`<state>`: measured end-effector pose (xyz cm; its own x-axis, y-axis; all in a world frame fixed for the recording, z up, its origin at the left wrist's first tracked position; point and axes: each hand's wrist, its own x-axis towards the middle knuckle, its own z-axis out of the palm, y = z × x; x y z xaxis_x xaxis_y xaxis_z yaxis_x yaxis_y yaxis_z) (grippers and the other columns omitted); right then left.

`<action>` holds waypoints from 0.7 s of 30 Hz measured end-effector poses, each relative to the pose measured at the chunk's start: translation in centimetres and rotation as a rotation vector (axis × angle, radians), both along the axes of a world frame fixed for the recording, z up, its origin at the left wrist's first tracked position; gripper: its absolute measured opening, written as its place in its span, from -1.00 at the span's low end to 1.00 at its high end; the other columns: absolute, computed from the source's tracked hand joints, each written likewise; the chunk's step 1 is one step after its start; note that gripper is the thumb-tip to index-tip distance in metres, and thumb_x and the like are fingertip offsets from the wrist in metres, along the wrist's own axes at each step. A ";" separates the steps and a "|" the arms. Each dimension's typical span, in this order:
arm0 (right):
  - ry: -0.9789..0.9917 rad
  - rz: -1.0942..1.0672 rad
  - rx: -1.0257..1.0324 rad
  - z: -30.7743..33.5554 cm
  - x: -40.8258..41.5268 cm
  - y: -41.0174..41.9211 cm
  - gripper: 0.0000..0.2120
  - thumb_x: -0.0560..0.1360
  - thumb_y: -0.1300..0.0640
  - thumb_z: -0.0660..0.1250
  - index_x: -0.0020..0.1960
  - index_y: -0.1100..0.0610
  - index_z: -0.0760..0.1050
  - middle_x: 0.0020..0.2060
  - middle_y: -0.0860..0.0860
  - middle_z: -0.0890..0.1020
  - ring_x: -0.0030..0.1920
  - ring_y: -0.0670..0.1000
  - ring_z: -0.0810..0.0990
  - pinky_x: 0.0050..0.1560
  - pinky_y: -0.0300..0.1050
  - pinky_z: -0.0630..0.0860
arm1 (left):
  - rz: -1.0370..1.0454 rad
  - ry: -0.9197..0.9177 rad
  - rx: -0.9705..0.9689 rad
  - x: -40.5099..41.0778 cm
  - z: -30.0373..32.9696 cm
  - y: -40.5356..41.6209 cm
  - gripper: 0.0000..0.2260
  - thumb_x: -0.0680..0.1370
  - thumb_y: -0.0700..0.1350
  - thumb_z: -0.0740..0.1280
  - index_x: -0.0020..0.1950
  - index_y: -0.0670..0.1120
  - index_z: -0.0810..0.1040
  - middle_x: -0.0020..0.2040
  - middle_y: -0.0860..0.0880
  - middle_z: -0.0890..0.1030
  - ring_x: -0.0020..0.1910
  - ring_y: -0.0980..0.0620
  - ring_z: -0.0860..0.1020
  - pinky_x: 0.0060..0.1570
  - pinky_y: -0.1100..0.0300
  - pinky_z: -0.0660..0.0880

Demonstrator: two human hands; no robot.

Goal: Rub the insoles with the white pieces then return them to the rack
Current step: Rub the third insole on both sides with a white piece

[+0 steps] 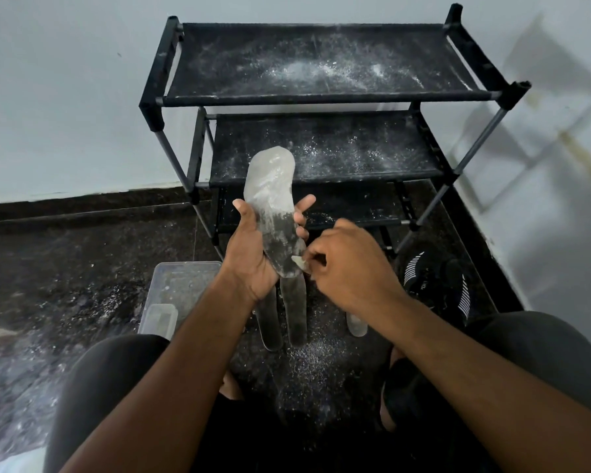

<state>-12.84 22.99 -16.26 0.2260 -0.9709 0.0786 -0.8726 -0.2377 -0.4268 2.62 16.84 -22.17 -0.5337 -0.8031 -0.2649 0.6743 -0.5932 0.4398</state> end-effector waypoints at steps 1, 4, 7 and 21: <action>0.021 0.001 -0.031 -0.1 -0.2 -0.2 -0.92 0.49 0.10 0.41 -0.08 0.00 0.69 -0.22 -0.10 0.63 -0.10 -0.09 0.39 -0.01 -0.05 0.46 | 0.003 -0.010 0.004 -0.1 0.0 0.0 -0.04 0.53 0.52 -0.03 0.50 -0.28 0.45 -0.06 -0.05 0.58 -0.13 0.06 0.58 -0.05 0.15 0.59; -0.066 0.080 0.054 -0.4 1.0 0.5 -0.91 0.49 0.09 0.41 -0.06 -0.03 0.69 -0.16 -0.09 0.62 -0.12 -0.11 0.41 -0.12 -0.17 0.42 | 0.035 -0.029 0.039 -0.3 0.1 0.0 -0.04 0.55 0.51 -0.01 0.51 -0.31 0.42 -0.07 -0.08 0.58 -0.13 0.04 0.55 -0.01 0.19 0.58; 0.005 0.091 0.044 -0.5 1.1 0.6 -0.91 0.49 0.06 0.38 -0.12 -0.01 0.67 -0.23 -0.09 0.58 -0.14 -0.10 0.40 -0.09 -0.14 0.43 | 0.041 -0.055 0.030 -0.2 0.4 0.1 -0.04 0.54 0.51 -0.02 0.49 -0.30 0.44 -0.07 -0.06 0.57 -0.13 0.06 0.54 -0.01 0.23 0.56; -0.141 0.011 -0.103 -0.6 -0.6 -1.4 -0.85 0.58 0.19 0.30 0.11 0.13 0.59 -0.01 -0.01 0.53 -0.06 -0.06 0.51 0.01 -0.12 0.53 | 0.035 -0.231 -0.043 -0.9 0.4 0.5 -0.28 0.67 0.31 0.01 0.58 -0.25 0.30 0.53 -0.27 0.41 0.51 -0.25 0.40 0.50 -0.28 0.30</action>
